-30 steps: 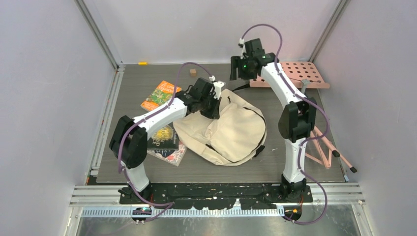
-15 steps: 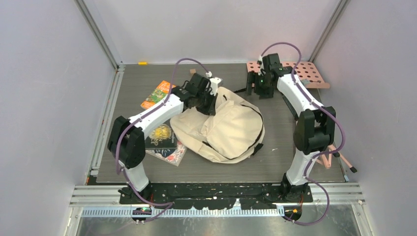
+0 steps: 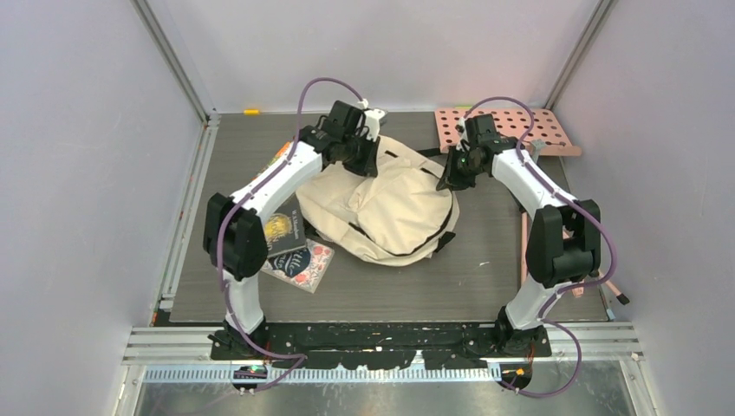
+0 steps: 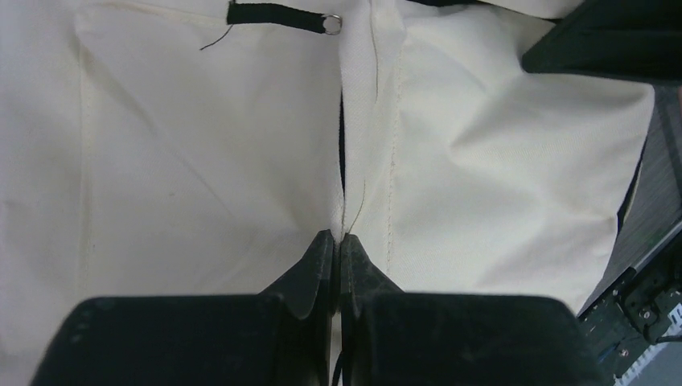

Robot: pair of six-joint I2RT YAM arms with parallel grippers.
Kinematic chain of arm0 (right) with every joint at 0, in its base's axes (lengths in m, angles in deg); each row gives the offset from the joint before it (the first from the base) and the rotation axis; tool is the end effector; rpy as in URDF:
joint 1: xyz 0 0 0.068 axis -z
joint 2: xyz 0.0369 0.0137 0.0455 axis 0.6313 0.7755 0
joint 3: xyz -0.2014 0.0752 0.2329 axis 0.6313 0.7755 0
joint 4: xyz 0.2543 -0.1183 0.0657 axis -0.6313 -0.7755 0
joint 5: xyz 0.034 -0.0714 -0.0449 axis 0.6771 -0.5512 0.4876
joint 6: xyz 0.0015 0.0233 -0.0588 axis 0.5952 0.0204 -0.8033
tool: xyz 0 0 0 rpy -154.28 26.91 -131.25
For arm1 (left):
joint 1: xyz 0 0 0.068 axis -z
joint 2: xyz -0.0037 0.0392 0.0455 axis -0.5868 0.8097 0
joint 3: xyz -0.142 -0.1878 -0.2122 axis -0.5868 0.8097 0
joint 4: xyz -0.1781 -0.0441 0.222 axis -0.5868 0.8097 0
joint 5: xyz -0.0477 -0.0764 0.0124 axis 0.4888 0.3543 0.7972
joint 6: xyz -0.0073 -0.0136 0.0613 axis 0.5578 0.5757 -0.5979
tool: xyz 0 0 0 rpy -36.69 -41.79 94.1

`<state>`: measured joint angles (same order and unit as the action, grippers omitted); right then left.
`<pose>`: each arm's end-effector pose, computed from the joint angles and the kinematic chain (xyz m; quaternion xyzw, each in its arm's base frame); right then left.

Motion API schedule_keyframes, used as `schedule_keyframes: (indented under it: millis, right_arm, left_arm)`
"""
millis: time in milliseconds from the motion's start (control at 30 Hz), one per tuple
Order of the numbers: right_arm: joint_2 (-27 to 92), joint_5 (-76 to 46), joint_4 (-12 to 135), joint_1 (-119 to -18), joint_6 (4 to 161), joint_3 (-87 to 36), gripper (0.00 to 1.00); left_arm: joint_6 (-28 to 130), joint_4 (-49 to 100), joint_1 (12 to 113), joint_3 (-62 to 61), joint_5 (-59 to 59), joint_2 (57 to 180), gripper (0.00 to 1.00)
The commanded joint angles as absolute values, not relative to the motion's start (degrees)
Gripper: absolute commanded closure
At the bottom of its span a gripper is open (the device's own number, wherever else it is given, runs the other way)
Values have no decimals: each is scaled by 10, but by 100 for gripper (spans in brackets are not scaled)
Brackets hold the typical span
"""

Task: Pack the student bag
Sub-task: Adjust the student bag at the center of the board.

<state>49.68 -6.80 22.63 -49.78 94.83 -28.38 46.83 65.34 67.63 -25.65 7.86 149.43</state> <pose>0.3948 0.0879 0.2779 0.0348 0.9551 0.1990 0.2165 0.3918 -0.2574 0.3415 0.2462 0.8871 -0.2431 0.3056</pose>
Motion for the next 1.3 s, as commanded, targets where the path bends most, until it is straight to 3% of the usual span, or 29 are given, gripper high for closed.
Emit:
schedule_keyframes:
  millis: [0,267,533,667,733,800,933,1000,1267]
  right_arm:
    - [430,-108,211,-495,938,-293,96]
    - [362,-115,189,-552,919,-238,99]
    - [436,-113,185,-693,903,-286,95]
    - [486,-149,149,-715,892,-367,75]
    - [497,-166,144,-716,890,-395,53]
    - [497,-181,144,-715,890,-416,40]
    - [489,-200,144,-703,897,-433,30]
    - [480,-201,144,-688,900,-430,28]
    - [478,-164,146,-563,893,-390,24]
  left_arm:
    - [473,612,652,-378,85,1543,100]
    - [497,646,627,-549,92,1676,100]
    - [528,641,602,-532,87,1684,97]
    - [536,634,602,-489,85,1656,74]
    - [543,622,602,-455,80,1622,55]
    - [552,604,602,-416,69,1588,39]
    - [568,583,602,-338,51,1515,21]
    - [580,589,602,-308,43,1485,16]
    - [694,590,600,-112,0,1360,14]
